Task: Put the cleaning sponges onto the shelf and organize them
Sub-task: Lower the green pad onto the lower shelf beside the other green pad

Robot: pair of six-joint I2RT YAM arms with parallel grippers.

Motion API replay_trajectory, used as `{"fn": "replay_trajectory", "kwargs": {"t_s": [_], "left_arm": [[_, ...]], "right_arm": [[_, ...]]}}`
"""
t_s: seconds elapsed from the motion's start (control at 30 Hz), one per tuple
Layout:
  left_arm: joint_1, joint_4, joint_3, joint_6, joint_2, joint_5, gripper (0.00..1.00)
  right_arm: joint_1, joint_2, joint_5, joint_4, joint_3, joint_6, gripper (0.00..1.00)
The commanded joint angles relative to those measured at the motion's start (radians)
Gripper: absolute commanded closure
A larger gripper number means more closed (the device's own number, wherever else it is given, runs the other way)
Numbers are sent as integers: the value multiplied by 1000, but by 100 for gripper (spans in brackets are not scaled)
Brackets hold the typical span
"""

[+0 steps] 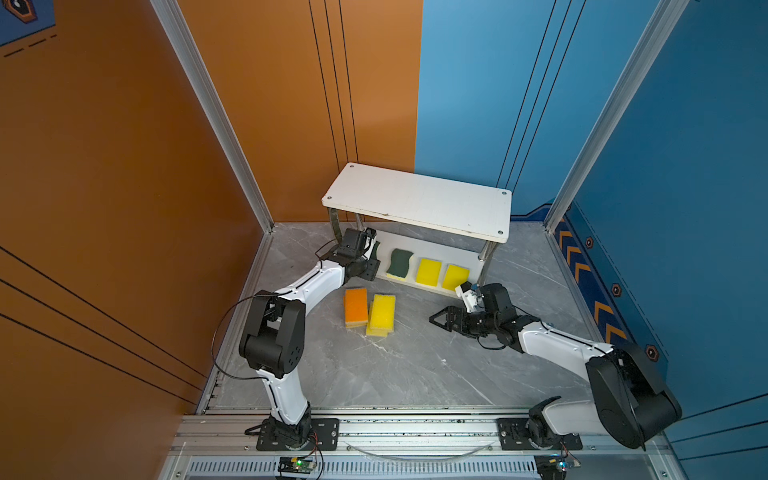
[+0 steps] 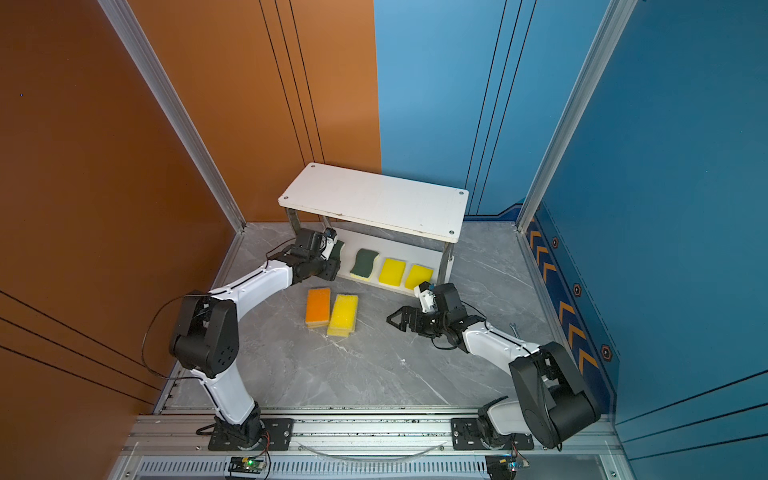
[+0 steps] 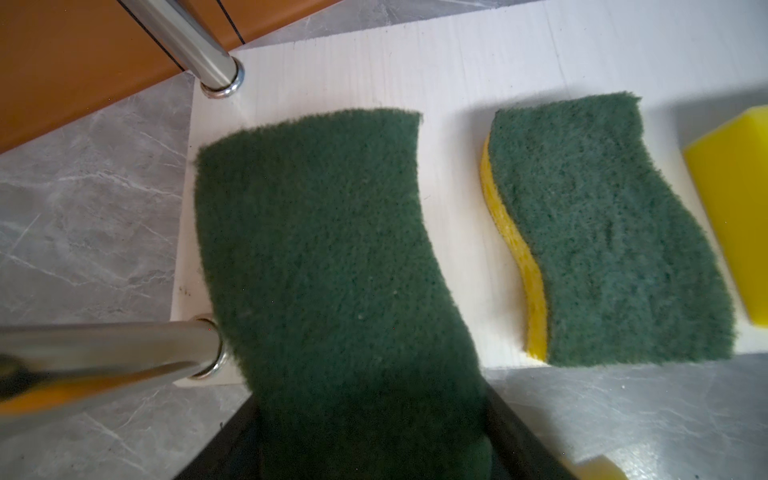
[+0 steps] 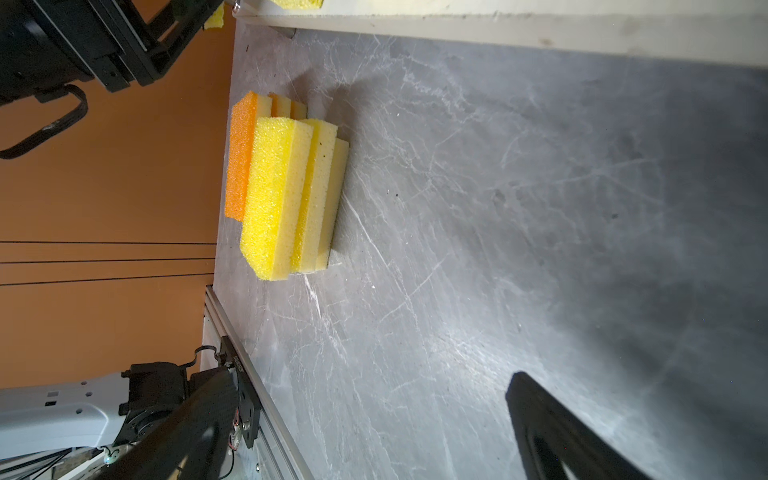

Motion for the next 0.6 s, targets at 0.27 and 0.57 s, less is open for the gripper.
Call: {"fn": "replay_trajectory", "kwargs": {"t_s": [0.27, 0.57], "left_arm": [[7, 9, 65, 32, 51, 11, 30], [7, 1, 88, 12, 81, -8, 30]], "right_arm": [[16, 4, 24, 0, 39, 13, 0], [24, 1, 29, -3, 44, 16, 0]]}}
